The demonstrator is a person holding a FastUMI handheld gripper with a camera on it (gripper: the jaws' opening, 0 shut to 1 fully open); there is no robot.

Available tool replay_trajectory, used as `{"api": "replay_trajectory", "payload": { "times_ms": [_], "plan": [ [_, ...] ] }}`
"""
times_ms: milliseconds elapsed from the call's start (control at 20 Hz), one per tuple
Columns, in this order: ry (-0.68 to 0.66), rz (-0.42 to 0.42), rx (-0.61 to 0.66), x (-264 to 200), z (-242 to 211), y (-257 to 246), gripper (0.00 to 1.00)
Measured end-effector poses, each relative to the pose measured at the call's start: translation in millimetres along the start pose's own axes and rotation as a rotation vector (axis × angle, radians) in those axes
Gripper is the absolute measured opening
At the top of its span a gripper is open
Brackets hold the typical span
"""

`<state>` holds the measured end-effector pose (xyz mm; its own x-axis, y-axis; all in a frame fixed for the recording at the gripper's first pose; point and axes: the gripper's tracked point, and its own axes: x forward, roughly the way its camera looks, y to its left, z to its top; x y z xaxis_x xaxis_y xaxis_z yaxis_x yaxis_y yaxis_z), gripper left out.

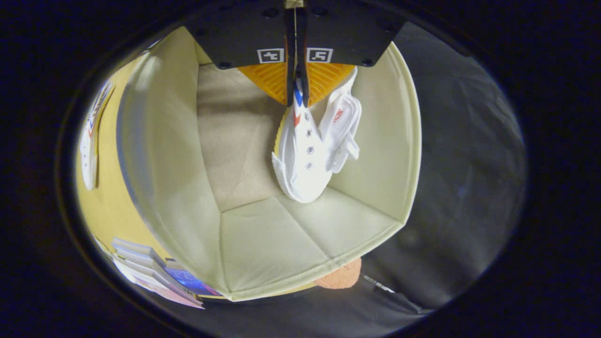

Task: Open the storage box then place both shoes into the box .Put the left shoe in first, then the right shoe, with the right side of both shoes facing outward in a uniform manner.

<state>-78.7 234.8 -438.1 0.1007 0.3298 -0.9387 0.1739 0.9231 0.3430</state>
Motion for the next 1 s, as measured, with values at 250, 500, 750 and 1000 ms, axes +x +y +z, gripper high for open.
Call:
{"api": "replay_trajectory", "payload": {
  "times_ms": [250,500,750,1000],
  "plan": [
    [0.041,-0.077,-0.058,6,-10,-8,0.09],
    [0.081,0.002,-0.046,-6,-14,-5,0.35],
    [-0.001,0.106,0.031,-44,10,-7,0.34],
    [-0.159,0.240,0.163,-110,63,-23,0.34]
  ]
}}
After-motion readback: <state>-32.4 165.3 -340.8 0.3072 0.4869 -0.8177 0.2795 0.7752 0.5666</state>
